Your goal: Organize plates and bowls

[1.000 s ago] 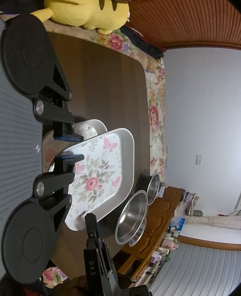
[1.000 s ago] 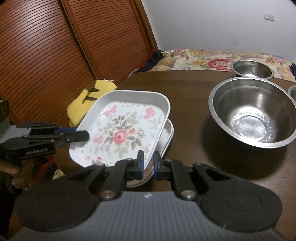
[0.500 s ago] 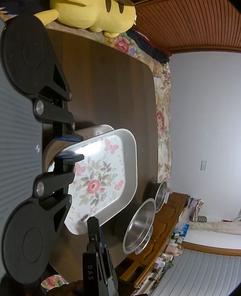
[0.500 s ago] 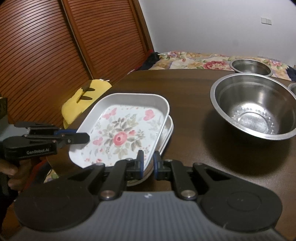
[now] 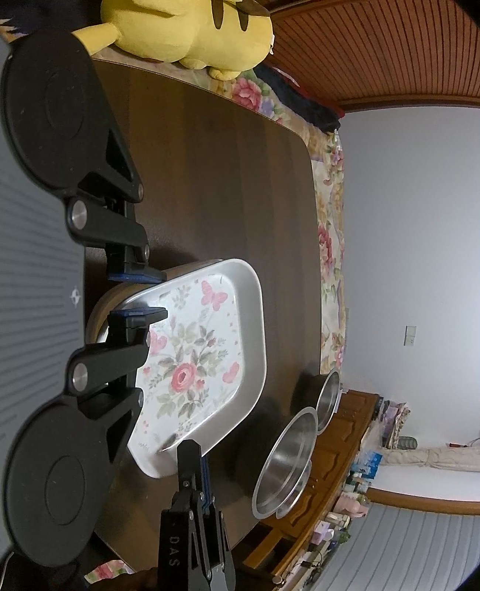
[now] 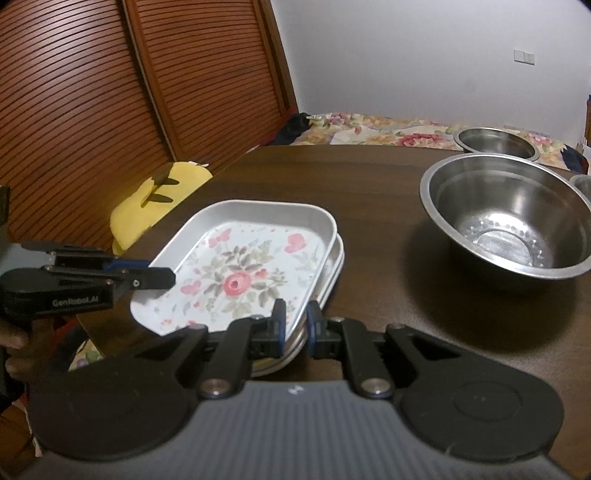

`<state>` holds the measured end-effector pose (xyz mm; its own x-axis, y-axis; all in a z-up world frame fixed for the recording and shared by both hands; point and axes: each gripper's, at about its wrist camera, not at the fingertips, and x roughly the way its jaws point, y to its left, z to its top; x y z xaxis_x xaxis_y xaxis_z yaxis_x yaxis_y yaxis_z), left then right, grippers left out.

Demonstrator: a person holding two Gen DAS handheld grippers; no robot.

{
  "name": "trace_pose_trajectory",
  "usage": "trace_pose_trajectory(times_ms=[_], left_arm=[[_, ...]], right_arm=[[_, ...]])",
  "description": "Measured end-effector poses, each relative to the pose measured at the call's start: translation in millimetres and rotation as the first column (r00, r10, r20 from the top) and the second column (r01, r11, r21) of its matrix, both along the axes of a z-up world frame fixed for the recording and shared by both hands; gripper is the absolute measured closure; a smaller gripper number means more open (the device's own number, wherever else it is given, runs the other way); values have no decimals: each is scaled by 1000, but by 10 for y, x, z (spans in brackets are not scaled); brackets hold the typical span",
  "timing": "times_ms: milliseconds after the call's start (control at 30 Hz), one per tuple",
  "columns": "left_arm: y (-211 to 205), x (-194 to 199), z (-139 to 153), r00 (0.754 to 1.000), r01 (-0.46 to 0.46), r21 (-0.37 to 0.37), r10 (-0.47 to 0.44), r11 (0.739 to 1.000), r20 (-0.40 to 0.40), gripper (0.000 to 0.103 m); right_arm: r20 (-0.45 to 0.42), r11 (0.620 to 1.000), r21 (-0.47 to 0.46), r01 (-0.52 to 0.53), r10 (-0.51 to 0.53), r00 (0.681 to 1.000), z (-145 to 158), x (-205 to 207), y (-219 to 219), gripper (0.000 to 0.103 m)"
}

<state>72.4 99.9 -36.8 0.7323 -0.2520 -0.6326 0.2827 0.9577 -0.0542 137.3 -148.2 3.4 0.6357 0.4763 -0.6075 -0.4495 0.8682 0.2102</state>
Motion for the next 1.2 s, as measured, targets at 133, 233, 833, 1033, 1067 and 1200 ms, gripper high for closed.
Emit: trace_pose_trajectory(times_ms=[133, 233, 833, 1033, 1067, 1200], left_arm=[[3, 24, -6, 1000, -12, 17, 12, 1000, 5, 89], [17, 48, -16, 1000, -19, 10, 19, 1000, 4, 89], [81, -8, 93, 999, -29, 1, 29, 1000, 43, 89], [5, 0, 237, 996, -13, -15, 14, 1000, 82, 89], [-20, 12, 259, 996, -10, -19, 12, 1000, 90, 89], [-167, 79, 345, 993, 9, -34, -4, 999, 119, 89]], right_arm=[[4, 1000, -7, 2, -1, 1000, -7, -7, 9, 89], [20, 1000, -22, -7, 8, 1000, -4, -4, 44, 89], [62, 1000, 3, -15, 15, 998, 125, -127, -36, 90], [125, 1000, -5, 7, -6, 992, 287, -198, -200, 90], [134, 1000, -2, 15, -15, 991, 304, -202, -239, 90], [169, 998, 5, 65, -64, 984, 388, -218, -439, 90]])
